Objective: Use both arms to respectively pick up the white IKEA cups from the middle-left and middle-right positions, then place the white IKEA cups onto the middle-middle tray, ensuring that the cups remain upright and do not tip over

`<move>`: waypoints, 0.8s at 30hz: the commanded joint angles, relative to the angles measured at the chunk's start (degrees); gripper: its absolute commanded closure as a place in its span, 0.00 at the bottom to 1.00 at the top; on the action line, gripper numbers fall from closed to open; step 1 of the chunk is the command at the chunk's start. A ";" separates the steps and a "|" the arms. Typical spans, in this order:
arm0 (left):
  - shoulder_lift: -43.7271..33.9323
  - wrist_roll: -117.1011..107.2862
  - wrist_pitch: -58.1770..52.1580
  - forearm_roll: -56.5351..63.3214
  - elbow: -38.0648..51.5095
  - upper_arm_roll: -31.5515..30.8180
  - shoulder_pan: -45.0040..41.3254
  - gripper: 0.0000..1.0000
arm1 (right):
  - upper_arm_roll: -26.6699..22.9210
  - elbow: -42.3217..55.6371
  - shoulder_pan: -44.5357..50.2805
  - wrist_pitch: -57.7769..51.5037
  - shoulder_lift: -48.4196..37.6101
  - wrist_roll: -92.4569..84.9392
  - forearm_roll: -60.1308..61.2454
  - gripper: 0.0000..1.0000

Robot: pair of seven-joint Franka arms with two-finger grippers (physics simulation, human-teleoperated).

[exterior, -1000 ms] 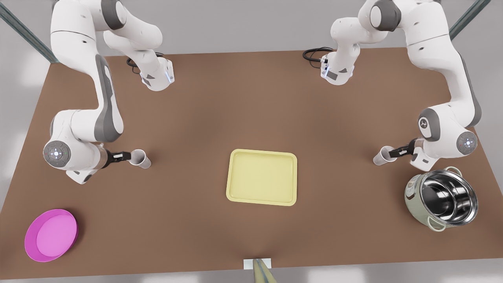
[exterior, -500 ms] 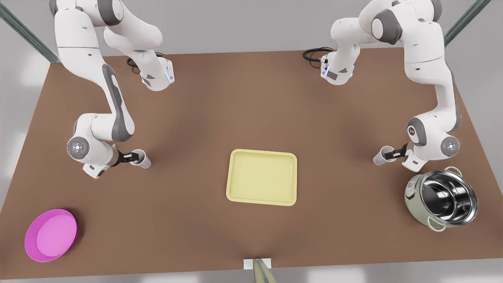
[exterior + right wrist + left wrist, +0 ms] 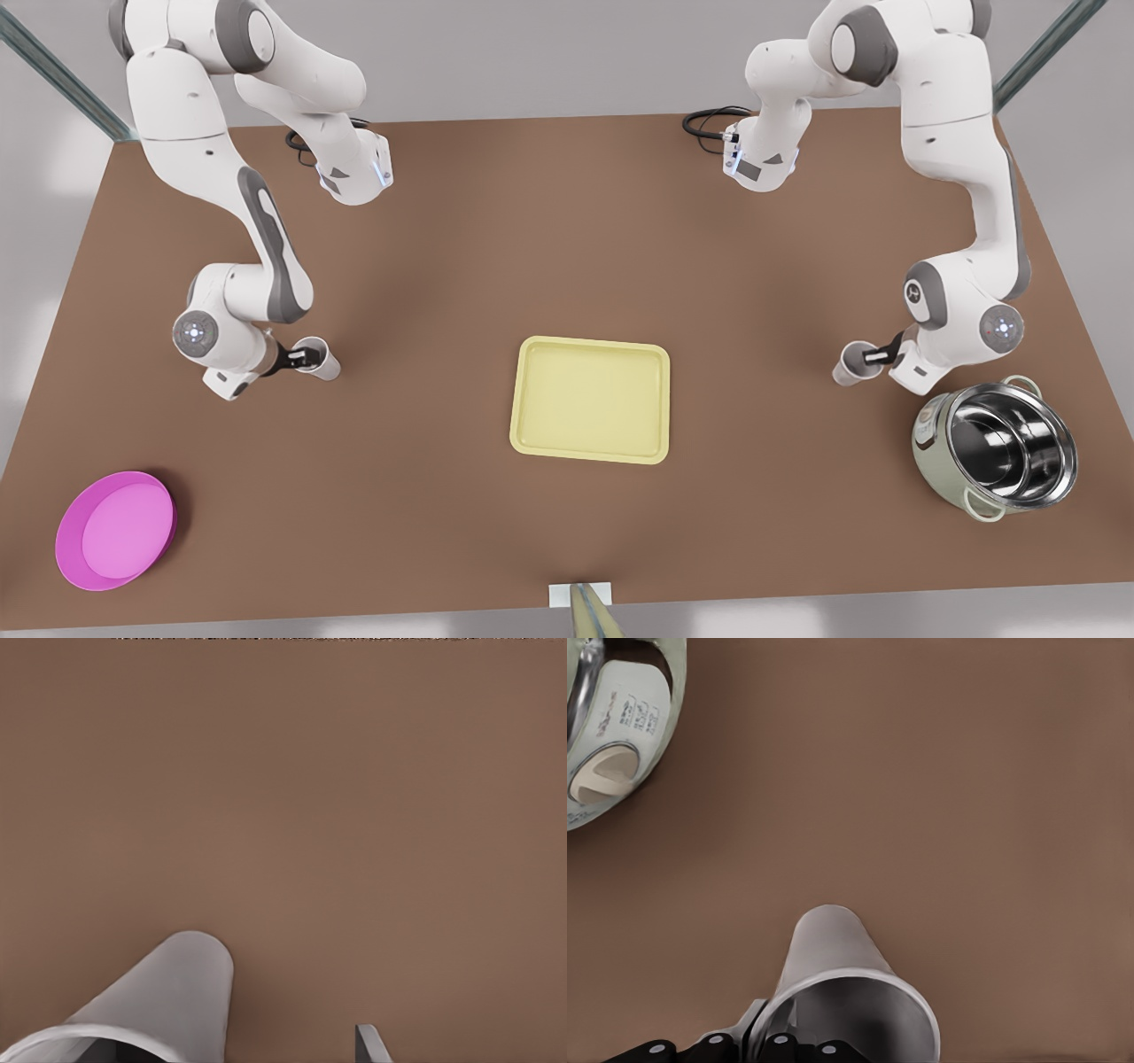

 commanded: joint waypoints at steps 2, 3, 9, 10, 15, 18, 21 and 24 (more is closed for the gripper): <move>3.23 -22.94 -7.96 -2.21 12.03 -6.69 -6.61 0.79 | 0.15 0.08 0.01 1.49 1.02 -1.79 0.19 0.04; 10.09 -32.99 -19.32 -2.39 25.95 -11.71 -6.70 0.79 | 0.15 0.25 0.01 1.40 1.46 -2.75 0.19 0.14; 23.89 -47.94 -17.93 -1.60 45.39 -21.30 -13.82 0.79 | 0.24 1.74 0.45 1.40 2.51 -4.51 0.19 0.75; 25.30 -48.56 -15.13 -1.69 45.39 -21.65 -14.08 0.79 | 0.33 2.45 0.54 0.96 2.42 -4.51 0.10 0.79; 29.70 -50.58 -14.41 -1.87 44.95 -22.71 -14.79 0.79 | 1.56 5.96 0.62 -0.97 1.99 -7.50 0.19 0.79; 29.88 -50.40 -14.50 -1.87 44.86 -22.71 -14.88 0.66 | 3.84 10.09 0.89 -3.08 2.51 -7.59 4.67 0.79; 29.70 -50.32 -14.41 -1.69 44.95 -22.62 -14.79 0.00 | 7.10 15.36 5.37 -4.75 4.53 -4.95 13.11 0.79; 26.89 -50.40 -19.85 -1.60 45.04 -22.62 -14.26 0.00 | 7.36 19.41 17.40 -4.75 4.97 13.23 17.33 0.79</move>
